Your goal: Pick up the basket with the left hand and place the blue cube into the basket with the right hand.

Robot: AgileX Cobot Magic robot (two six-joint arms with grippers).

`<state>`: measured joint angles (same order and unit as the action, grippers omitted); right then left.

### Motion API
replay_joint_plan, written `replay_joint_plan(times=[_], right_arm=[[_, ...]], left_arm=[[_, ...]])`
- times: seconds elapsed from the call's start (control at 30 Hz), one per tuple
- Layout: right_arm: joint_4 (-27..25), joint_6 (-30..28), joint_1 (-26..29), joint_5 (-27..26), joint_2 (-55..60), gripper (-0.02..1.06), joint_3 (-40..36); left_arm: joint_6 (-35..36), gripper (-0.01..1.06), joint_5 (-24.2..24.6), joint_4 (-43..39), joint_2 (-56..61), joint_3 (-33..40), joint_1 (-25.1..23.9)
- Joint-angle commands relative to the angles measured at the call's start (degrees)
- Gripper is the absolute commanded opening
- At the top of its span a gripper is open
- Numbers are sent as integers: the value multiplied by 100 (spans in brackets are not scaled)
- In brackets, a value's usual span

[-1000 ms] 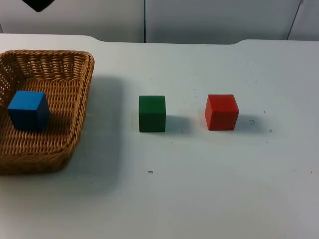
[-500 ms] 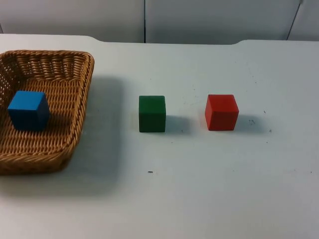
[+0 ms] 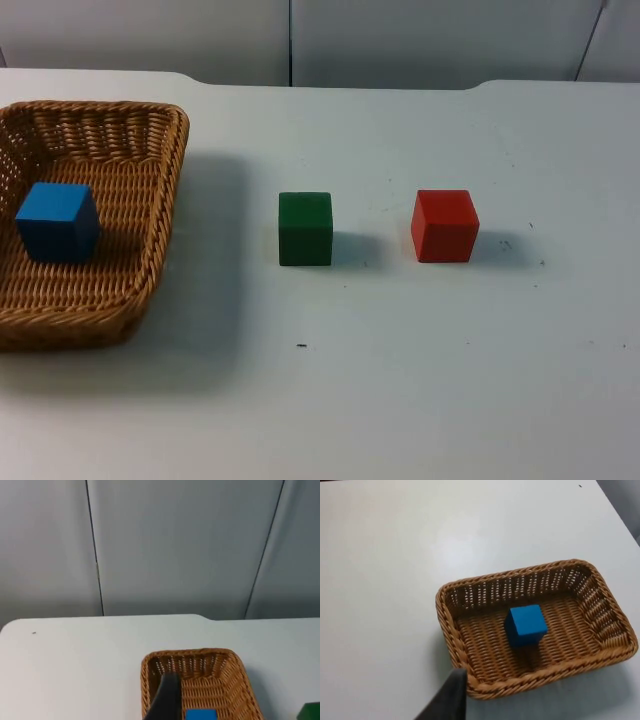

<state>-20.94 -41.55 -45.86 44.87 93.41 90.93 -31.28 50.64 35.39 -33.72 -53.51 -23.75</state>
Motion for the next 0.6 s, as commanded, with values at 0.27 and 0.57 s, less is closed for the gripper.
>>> replay_joint_plan(times=[0.27,0.57], right_arm=[[-362,51,9,-1744,-1565,105,-2840],[-444,159,9,-2230,-2534,105,-4250]], left_arm=[[342,76,190,-500,1025,867,996],[685,76,315,-1090,1932,1633,1327]])
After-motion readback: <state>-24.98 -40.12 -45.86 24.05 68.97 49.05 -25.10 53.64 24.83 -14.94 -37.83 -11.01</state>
